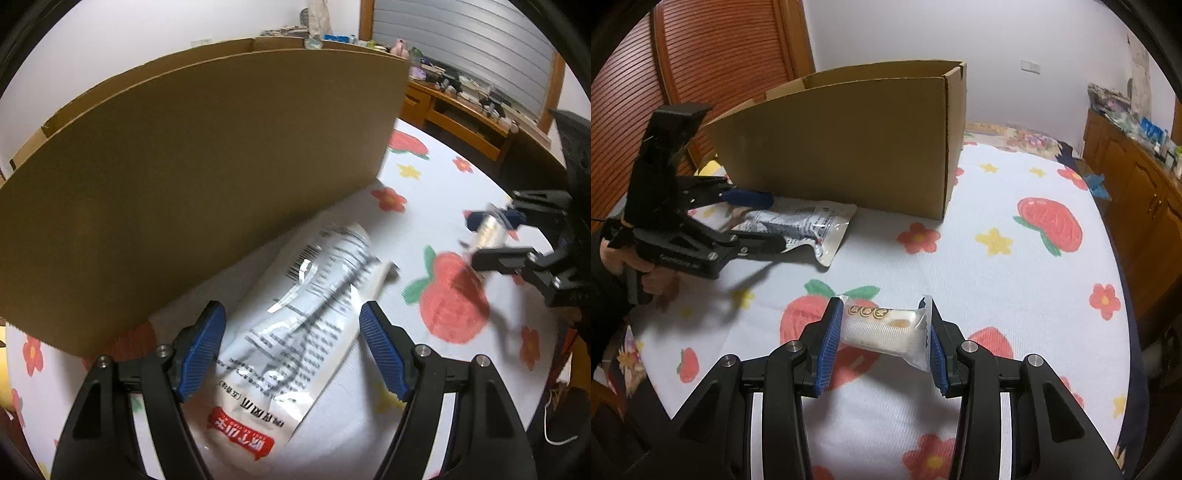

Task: Organize snacks

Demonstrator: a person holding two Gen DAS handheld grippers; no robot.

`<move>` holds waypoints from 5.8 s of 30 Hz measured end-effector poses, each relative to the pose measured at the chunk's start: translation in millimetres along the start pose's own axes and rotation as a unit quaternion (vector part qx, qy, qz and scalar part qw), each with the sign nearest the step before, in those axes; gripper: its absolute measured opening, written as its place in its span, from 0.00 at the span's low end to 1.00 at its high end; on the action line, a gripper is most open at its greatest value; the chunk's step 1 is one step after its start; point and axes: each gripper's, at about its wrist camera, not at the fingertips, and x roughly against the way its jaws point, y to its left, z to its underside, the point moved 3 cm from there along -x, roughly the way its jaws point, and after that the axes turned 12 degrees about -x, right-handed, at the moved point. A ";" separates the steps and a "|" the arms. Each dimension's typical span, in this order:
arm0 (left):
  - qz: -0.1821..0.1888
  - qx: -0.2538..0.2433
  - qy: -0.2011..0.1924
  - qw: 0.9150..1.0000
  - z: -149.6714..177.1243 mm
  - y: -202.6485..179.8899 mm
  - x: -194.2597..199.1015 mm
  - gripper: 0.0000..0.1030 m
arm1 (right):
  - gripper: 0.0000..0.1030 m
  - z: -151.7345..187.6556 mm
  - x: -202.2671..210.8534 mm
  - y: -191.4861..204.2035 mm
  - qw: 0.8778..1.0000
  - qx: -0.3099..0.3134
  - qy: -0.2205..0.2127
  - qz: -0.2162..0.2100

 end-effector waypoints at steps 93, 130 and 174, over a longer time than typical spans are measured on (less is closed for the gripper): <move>-0.168 0.099 -0.140 0.971 -118.9 130.5 69.9 0.63 | 0.48 -167.8 -29.8 50.0 0.994 0.055 -0.097 -0.019; -0.204 0.110 -0.203 0.951 -36.4 33.1 162.4 0.86 | 0.66 -113.9 56.8 87.7 0.986 0.026 -0.164 -0.012; -0.247 0.156 -0.204 0.934 30.8 -32.7 183.7 0.98 | 1.00 -36.8 128.7 88.1 0.965 -0.030 -0.254 0.060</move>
